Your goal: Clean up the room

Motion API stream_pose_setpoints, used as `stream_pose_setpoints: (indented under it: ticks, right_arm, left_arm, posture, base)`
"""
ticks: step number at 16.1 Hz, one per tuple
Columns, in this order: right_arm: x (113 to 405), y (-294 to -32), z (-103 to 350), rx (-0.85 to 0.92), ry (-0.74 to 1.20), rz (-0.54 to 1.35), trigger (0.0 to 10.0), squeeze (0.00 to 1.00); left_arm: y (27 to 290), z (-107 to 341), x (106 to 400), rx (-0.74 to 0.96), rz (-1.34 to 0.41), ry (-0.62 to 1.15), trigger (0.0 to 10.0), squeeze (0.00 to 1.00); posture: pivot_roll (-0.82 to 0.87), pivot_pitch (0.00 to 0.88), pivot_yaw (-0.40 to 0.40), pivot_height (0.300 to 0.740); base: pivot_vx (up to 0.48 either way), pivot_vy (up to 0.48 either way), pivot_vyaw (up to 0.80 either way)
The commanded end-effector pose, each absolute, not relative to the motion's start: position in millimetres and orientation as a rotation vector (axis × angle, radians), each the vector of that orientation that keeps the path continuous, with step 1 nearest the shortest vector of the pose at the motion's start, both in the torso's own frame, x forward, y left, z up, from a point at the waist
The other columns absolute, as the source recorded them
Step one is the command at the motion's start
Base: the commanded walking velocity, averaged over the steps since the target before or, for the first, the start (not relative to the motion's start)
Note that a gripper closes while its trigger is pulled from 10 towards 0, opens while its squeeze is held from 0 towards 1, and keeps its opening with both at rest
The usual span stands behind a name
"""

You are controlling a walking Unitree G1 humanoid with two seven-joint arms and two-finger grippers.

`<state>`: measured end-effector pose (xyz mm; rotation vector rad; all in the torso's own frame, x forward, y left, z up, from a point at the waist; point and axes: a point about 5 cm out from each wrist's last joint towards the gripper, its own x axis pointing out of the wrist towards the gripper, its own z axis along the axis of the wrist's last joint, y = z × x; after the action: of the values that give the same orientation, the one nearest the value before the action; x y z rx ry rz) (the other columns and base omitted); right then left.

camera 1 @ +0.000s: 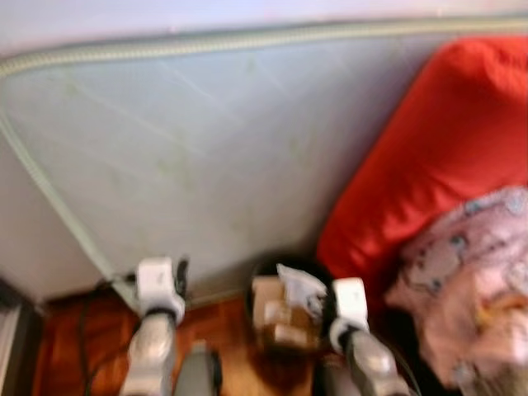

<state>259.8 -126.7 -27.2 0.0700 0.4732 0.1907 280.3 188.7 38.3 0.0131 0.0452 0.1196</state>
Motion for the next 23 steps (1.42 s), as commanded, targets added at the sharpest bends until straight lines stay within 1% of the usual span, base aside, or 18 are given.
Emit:
stream_pose_setpoints:
  ticks: [1, 2, 7, 13, 19, 20, 23]
  right_arm:
    - [261.6, -125.2, -25.6, 0.064, 0.467, 0.199, 10.0, 0.00]
    - [261.3, -125.4, -26.2, 0.084, 0.473, 0.194, 10.0, 0.00]
    - [260.7, -123.7, -26.6, 0.066, 0.476, 0.212, 10.0, 0.00]
    - [258.9, -127.9, -29.8, 0.077, 0.504, 0.176, 10.0, 0.00]
    - [258.3, -123.9, -29.7, 0.047, 0.502, 0.227, 10.0, 0.00]
    - [258.4, -120.7, -29.0, 0.034, 0.494, 0.240, 10.0, 0.00]
    - [259.1, -122.1, -29.0, 0.059, 0.499, 0.214, 10.0, 0.00]
  left_arm:
    - [192.0, 29.1, 274.4, 0.014, 0.126, 0.090, 10.0, 0.00]
    - [191.6, 28.5, 274.3, 0.013, 0.123, 0.092, 10.0, 0.00]
    - [191.4, 28.1, 274.6, 0.010, 0.119, 0.093, 10.0, 0.00]
    - [192.4, 27.4, 275.1, 0.008, 0.116, 0.094, 10.0, 0.00]
    - [192.9, 27.6, 275.0, 0.005, 0.114, 0.092, 10.0, 0.00]
    - [192.8, 27.1, 274.8, 0.004, 0.113, 0.094, 10.0, 0.00]
    - [192.8, 26.3, 274.7, 0.003, 0.112, 0.098, 10.0, 0.00]
  posture:
    - [-0.06, 0.089, -0.046, 0.618]
    - [-0.06, 0.089, -0.046, 0.618]
    - [-0.06, 0.091, -0.047, 0.618]
    - [-0.06, 0.091, -0.046, 0.618]
    - [-0.06, 0.094, -0.046, 0.618]
    - [-0.06, 0.095, -0.047, 0.618]
    - [-0.06, 0.094, -0.047, 0.618]
  base:
    - [0.000, 0.000, 0.80]
    - [0.000, 0.000, 0.00]
    - [0.000, 0.000, 0.00]
    - [0.000, 0.000, 0.00]
    - [0.000, 0.000, 0.00]
    - [0.000, 0.000, 0.80]
    - [0.000, 0.000, 0.00]
